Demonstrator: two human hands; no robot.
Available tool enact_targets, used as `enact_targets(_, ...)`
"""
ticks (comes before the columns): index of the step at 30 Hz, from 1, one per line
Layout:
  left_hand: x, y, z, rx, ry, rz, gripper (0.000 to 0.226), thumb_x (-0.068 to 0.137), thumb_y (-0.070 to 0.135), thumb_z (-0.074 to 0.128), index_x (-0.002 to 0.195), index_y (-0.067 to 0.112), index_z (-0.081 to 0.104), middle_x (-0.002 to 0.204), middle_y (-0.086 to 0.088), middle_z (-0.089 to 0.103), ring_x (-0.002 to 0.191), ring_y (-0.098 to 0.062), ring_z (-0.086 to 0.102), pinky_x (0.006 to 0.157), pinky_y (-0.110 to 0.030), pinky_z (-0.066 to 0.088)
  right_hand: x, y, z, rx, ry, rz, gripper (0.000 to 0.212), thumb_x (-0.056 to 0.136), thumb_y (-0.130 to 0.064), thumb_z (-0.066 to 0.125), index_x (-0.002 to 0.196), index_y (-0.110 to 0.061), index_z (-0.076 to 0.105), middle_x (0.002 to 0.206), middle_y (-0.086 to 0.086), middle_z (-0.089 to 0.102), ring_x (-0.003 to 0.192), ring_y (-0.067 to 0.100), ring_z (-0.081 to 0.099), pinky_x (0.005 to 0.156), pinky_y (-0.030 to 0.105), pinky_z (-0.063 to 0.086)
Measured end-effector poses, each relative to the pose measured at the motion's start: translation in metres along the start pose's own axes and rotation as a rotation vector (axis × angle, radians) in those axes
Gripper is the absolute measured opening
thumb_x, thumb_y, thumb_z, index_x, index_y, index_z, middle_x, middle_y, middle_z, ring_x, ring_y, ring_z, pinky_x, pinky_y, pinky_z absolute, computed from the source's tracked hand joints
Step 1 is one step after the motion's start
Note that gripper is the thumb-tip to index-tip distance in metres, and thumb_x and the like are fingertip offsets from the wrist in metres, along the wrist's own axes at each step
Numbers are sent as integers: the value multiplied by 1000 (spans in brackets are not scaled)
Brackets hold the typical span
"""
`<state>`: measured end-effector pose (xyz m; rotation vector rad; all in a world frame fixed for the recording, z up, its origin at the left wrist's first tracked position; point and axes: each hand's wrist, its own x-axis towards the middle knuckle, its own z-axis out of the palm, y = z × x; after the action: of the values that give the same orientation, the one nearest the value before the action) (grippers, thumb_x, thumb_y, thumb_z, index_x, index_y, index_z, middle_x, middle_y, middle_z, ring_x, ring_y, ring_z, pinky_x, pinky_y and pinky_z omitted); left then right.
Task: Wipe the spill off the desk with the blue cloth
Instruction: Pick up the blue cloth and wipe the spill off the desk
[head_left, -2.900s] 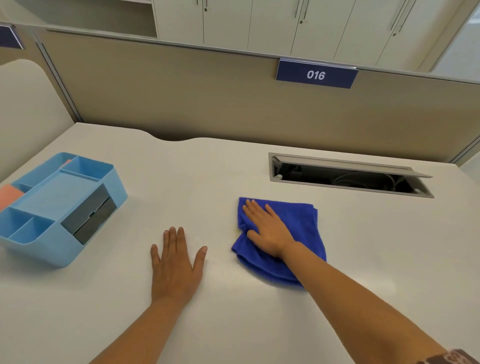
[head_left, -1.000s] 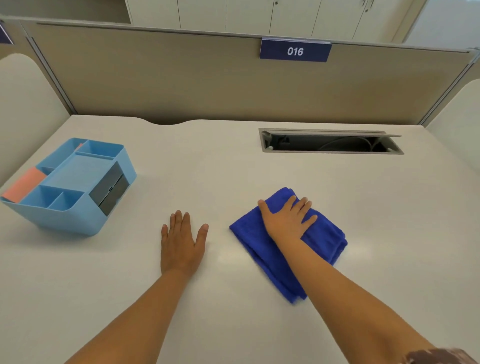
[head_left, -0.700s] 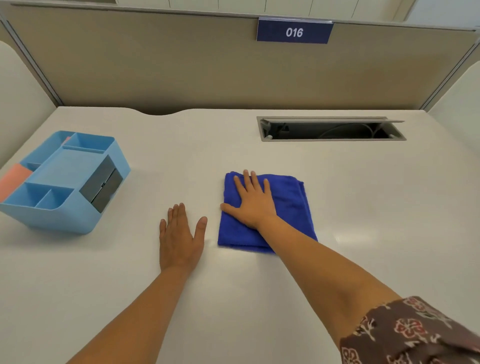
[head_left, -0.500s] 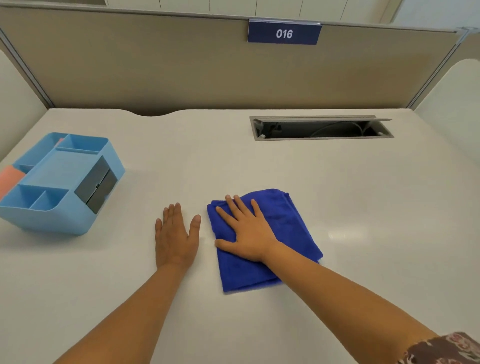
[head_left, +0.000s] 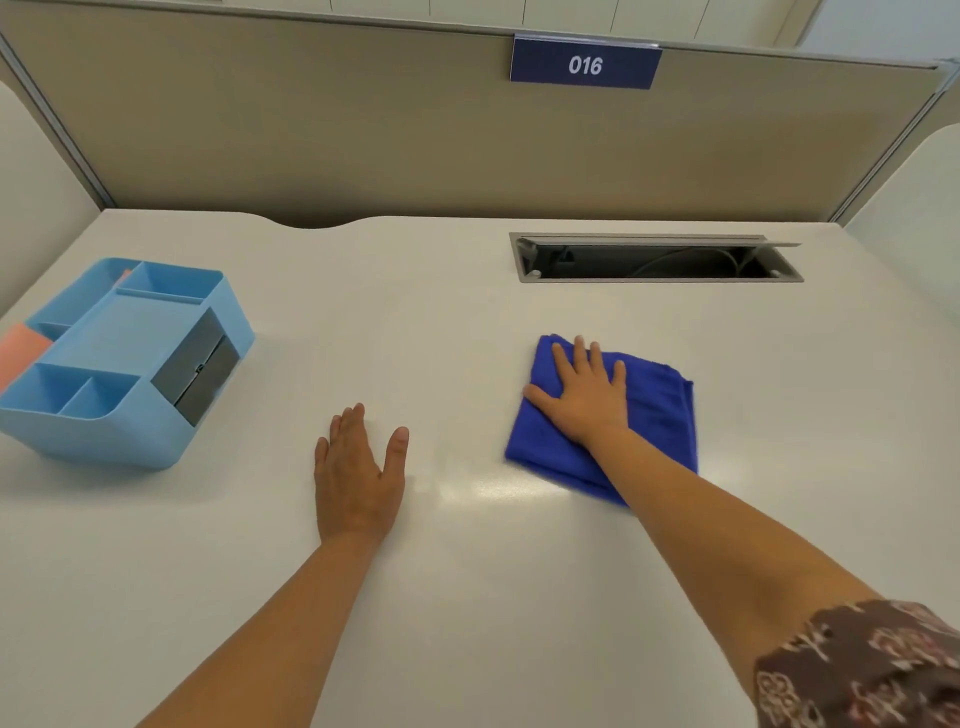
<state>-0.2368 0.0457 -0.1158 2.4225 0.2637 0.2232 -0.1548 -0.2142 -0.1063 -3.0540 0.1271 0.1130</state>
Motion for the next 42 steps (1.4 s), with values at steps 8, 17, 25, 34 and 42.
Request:
enact_targets(8,1,4,1,11,5,-8,61,93,43,34,144,11,25,153,-9,29,143,-22,19,117,-33,7,-25,-98,14,7,-42,-334,82,82,-71,23,149,-29,1,160,2,-6,146,22,-11,116,52,-8)
enact_targets(17,-7,-2,-7,-42,-57,-61,57,95,43,30,145,18,23,155,-5,22,144,-21,15,116,-32,6,-134,-38,24,9,-80,-592,78,78,-71,22,146,-40,-2,155,-9,-14,143,11,-19,115,43,-17)
enact_targets(25,-8,-4,-4,3,-59,-15,58,95,45,28,146,19,19,156,-1,20,145,-12,10,116,-26,-2,-85,74,2,16,-37,-165,84,74,-75,19,146,-39,-4,158,-9,-9,145,11,-13,118,45,-7)
enact_targets(34,-7,2,-3,-29,-5,-23,58,94,43,34,145,17,24,154,-4,26,144,-18,15,116,-30,4,2,-7,-1,-14,-13,-192,82,83,-71,23,149,-29,0,160,1,-4,147,22,-7,117,53,-1)
enact_targets(42,-5,-4,-4,-32,-26,-43,55,96,40,29,145,16,23,154,-6,26,144,-20,18,117,-34,8,-48,-110,16,7,-82,-502,82,83,-70,27,149,-29,3,160,1,-7,146,20,-13,116,51,-9)
